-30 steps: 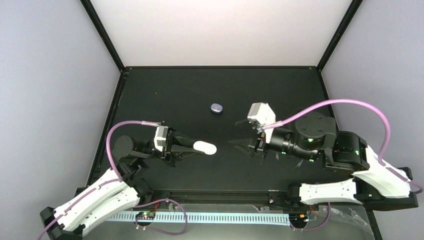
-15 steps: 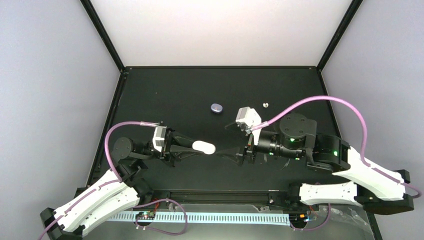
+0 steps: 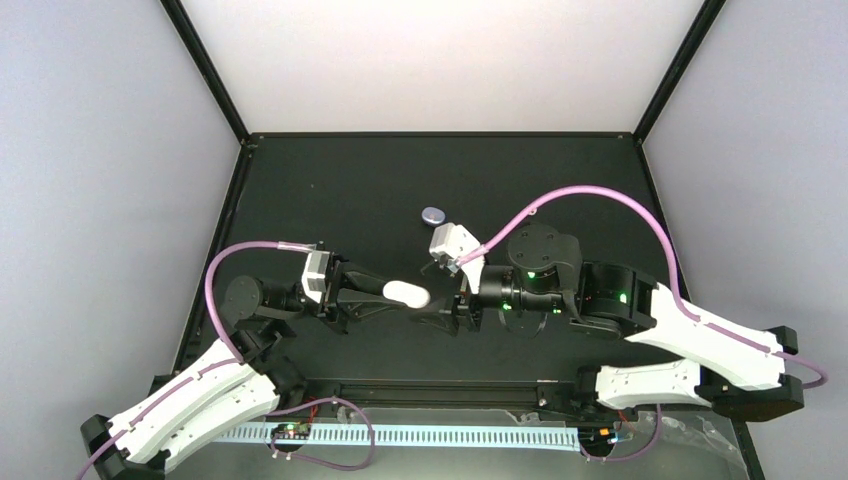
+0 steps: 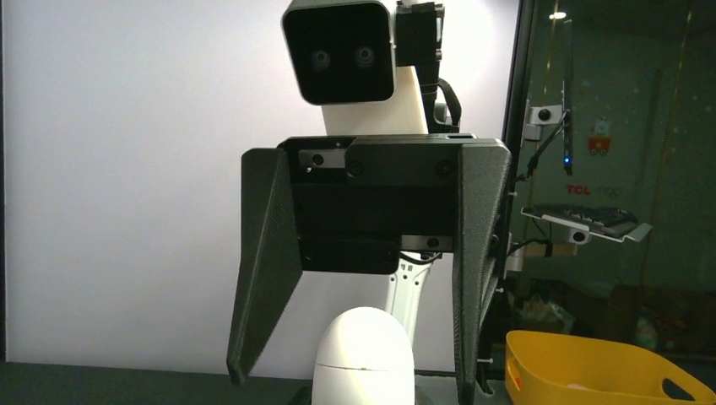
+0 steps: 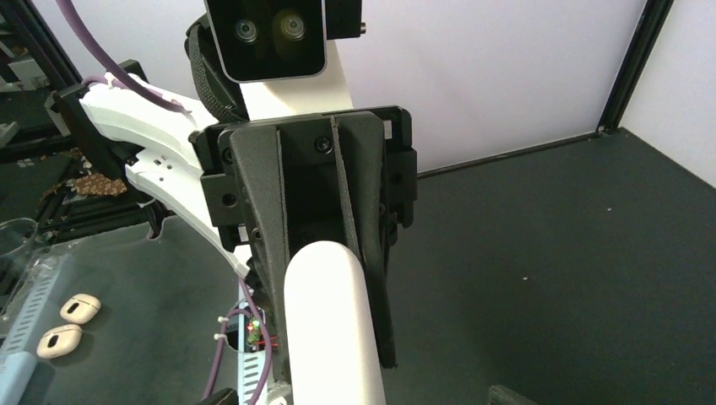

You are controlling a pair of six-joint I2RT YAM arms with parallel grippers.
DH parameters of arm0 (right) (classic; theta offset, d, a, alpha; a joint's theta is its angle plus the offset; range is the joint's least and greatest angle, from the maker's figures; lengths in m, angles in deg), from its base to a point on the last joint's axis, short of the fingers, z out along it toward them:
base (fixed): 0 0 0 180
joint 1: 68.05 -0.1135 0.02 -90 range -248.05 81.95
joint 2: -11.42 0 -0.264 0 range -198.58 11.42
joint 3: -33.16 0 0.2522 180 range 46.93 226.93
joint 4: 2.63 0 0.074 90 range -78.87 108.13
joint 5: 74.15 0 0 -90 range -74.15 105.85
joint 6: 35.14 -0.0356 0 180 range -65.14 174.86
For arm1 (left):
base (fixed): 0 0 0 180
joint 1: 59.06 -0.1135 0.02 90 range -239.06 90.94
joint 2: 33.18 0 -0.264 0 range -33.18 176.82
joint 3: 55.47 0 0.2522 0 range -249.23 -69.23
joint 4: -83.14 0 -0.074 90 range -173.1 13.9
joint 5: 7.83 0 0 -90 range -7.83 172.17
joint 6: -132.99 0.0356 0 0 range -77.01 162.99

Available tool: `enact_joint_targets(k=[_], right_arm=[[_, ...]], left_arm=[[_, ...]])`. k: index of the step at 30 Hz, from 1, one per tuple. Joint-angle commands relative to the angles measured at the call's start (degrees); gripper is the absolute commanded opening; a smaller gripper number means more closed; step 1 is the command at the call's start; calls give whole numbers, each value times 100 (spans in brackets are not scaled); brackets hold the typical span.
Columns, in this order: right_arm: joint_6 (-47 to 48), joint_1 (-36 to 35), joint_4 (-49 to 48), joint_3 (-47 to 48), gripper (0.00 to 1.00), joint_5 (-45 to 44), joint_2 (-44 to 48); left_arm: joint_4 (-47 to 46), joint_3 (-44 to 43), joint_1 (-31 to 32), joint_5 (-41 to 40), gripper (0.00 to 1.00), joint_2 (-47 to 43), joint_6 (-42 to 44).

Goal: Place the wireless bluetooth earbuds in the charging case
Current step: Open the charging case.

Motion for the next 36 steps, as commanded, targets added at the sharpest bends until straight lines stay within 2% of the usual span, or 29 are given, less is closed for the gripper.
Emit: enact_joint_targets(k=[1,7,13,19,21,26,36], right_arm=[[-102,26,-7,247,69,166,-127],[-8,29,87,315,41,149,-170],[162,33,361,465,19,248,-206],[412,30,742,709,3,265,-307],[502,34,915,810,1,253,-365],[705,31,1182,971,1,167,-461],[888,27,1323,1031,1,54,-490]], left_arm=[[-370,-136,36,34,2,3,-130],[-430,-116,35,139,1,-20,-178],[-437,-114,35,225,2,-18,-215],[-291,-173,40,283,2,24,-223],[-194,-220,35,292,10,28,-206],[-15,-328,35,412,23,113,-199],[147,-510,44,540,26,365,-224]])
